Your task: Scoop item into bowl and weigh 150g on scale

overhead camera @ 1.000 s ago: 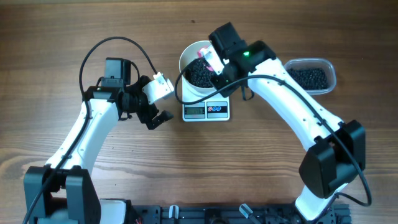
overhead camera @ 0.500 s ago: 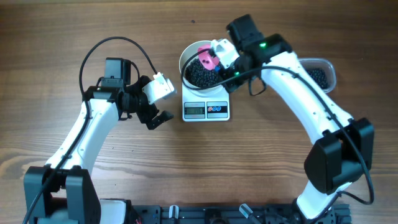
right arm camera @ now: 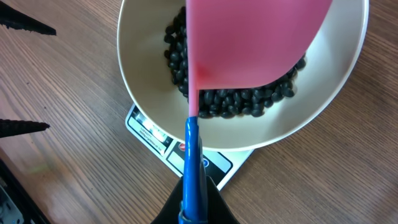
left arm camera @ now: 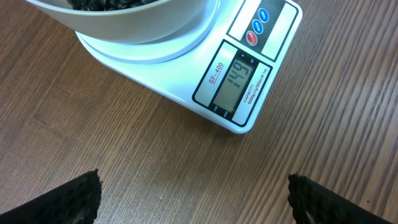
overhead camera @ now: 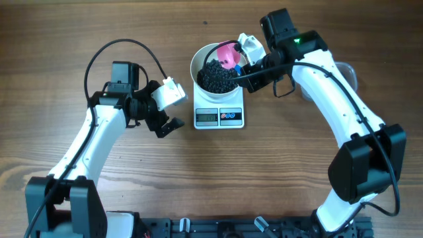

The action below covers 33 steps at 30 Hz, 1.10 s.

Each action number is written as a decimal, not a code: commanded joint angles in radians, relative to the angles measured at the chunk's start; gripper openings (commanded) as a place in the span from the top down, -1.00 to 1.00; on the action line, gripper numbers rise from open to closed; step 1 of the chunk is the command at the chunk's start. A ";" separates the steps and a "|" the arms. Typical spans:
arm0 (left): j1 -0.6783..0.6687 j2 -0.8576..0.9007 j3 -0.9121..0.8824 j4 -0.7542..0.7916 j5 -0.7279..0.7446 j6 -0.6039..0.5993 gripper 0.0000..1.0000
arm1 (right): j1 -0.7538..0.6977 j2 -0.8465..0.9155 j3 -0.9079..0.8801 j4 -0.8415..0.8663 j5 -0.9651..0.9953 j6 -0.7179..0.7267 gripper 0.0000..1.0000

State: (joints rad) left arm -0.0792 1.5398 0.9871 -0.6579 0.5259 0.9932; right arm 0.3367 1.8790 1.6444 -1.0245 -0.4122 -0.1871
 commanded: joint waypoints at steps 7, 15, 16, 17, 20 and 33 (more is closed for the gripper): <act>0.003 0.009 -0.007 0.002 0.015 0.010 -1.00 | 0.000 -0.020 -0.003 0.002 0.018 0.005 0.92; 0.003 0.009 -0.007 0.003 0.016 0.010 -1.00 | 0.050 -0.020 -0.003 0.003 0.190 0.002 0.91; 0.003 0.009 -0.007 0.002 0.016 0.010 -1.00 | 0.062 -0.020 -0.003 0.003 0.220 -0.002 0.92; 0.003 0.009 -0.007 0.003 0.016 0.010 -1.00 | 0.079 -0.020 -0.003 0.003 0.258 -0.008 0.91; 0.003 0.009 -0.007 0.003 0.016 0.010 -1.00 | 0.142 -0.020 -0.003 0.003 0.417 -0.023 0.91; 0.003 0.009 -0.007 0.002 0.015 0.010 -1.00 | 0.208 -0.020 -0.003 0.009 0.645 -0.022 0.91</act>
State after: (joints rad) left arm -0.0792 1.5398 0.9871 -0.6579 0.5259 0.9932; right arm 0.5465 1.8790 1.6444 -1.0237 0.1814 -0.2039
